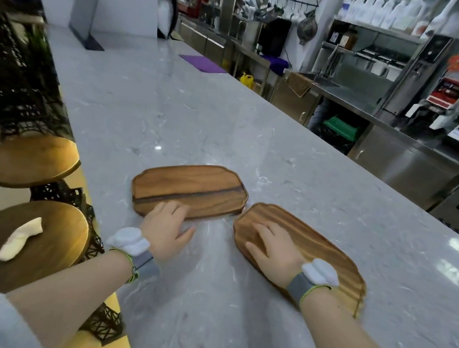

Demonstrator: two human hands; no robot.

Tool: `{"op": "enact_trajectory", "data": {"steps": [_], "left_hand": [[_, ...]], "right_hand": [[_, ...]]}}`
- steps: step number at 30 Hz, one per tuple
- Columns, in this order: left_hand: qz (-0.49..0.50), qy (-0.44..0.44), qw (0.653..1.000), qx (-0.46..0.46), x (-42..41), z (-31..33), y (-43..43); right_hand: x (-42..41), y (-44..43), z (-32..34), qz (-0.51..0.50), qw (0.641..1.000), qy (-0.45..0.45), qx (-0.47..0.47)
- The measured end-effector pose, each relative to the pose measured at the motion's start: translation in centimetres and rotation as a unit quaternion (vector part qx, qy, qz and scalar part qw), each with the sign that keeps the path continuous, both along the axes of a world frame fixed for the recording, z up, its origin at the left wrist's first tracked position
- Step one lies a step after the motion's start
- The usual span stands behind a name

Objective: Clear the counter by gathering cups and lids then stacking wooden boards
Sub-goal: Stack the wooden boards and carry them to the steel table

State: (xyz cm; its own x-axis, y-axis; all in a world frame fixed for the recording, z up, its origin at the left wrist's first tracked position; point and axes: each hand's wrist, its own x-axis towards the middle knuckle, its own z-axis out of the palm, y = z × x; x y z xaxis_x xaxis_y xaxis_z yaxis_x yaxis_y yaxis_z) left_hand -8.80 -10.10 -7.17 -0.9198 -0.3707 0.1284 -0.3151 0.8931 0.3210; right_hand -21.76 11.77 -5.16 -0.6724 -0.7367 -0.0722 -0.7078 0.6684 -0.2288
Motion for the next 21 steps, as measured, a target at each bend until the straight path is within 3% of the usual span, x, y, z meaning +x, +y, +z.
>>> {"op": "enact_trajectory", "data": {"steps": [5,11,21], "left_hand": [[0.071,0.006,0.997,-0.007,0.7,-0.2,-3.6],[0.131,0.022,0.991,0.017,0.5,-1.3,-6.3],[0.211,0.031,0.973,0.088,-2.2,-3.3,-7.7]], "right_hand": [[-1.3,-3.6,-0.1,0.003,1.000,0.016,-0.004],[-3.2,-7.3,-0.4,-0.012,1.000,-0.026,-0.012],[-6.2,-12.6,-1.5,-0.085,0.994,-0.050,0.042]]}}
